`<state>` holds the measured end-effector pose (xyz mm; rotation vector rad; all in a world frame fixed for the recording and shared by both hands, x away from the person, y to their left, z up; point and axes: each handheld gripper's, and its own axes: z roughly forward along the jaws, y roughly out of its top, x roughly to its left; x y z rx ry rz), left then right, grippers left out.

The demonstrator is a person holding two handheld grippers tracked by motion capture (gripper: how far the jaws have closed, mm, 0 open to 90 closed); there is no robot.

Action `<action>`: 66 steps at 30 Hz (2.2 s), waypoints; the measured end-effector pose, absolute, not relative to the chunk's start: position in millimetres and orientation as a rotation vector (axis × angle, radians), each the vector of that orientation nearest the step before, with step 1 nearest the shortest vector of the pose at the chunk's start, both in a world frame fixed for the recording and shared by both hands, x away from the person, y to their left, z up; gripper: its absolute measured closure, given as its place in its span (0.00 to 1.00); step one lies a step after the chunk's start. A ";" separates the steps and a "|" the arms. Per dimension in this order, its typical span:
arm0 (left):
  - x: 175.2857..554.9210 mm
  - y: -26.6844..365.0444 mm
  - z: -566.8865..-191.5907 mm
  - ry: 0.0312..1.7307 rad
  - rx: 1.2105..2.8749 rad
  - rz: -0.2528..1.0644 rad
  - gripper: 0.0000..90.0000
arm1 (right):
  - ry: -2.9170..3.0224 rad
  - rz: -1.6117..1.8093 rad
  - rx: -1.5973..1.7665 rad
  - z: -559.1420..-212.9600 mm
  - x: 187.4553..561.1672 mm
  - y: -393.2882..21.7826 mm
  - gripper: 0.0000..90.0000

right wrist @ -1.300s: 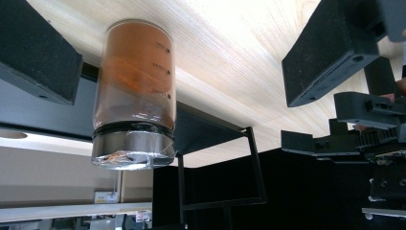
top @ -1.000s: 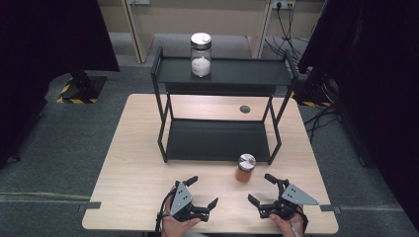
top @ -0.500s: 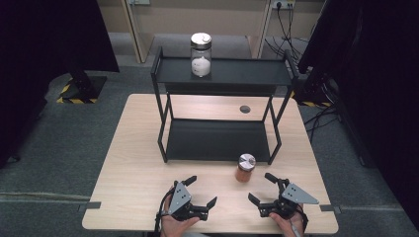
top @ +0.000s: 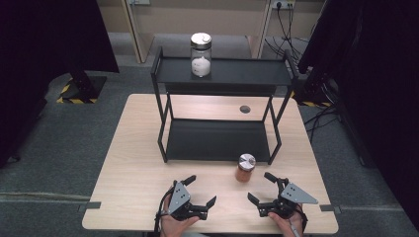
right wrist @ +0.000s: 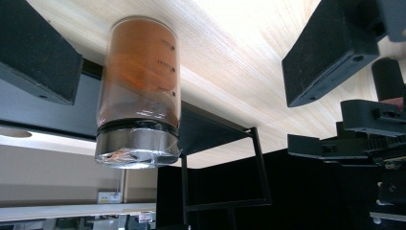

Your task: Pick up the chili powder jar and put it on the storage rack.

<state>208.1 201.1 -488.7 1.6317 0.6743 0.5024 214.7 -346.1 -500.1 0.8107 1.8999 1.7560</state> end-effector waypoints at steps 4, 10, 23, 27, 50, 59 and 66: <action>207.8 201.1 -488.9 0.674 1.631 0.504 0.01 | 1.900 1.749 0.809 -499.2 216.1 -344.3 0.00; 208.0 200.8 -488.9 0.674 1.633 0.505 0.01 | 1.900 1.738 0.809 -497.3 224.7 -338.2 0.00; 208.1 200.9 -489.0 0.672 1.633 0.502 0.01 | 1.904 1.674 0.816 -490.2 240.4 -325.1 0.01; 208.5 201.4 -488.9 0.675 1.633 0.500 0.01 | 1.918 1.632 0.831 -486.8 246.1 -318.7 0.02; 208.5 201.6 -489.2 0.682 1.631 0.490 0.01 | 1.999 1.513 0.822 -477.5 274.0 -304.3 0.29; 208.9 201.7 -489.3 0.685 1.630 0.488 0.01 | 2.018 1.519 0.848 -473.3 274.6 -304.0 0.34; 208.7 201.8 -489.6 0.685 1.627 0.490 0.01 | 1.975 1.557 0.825 -466.5 267.2 -306.4 0.34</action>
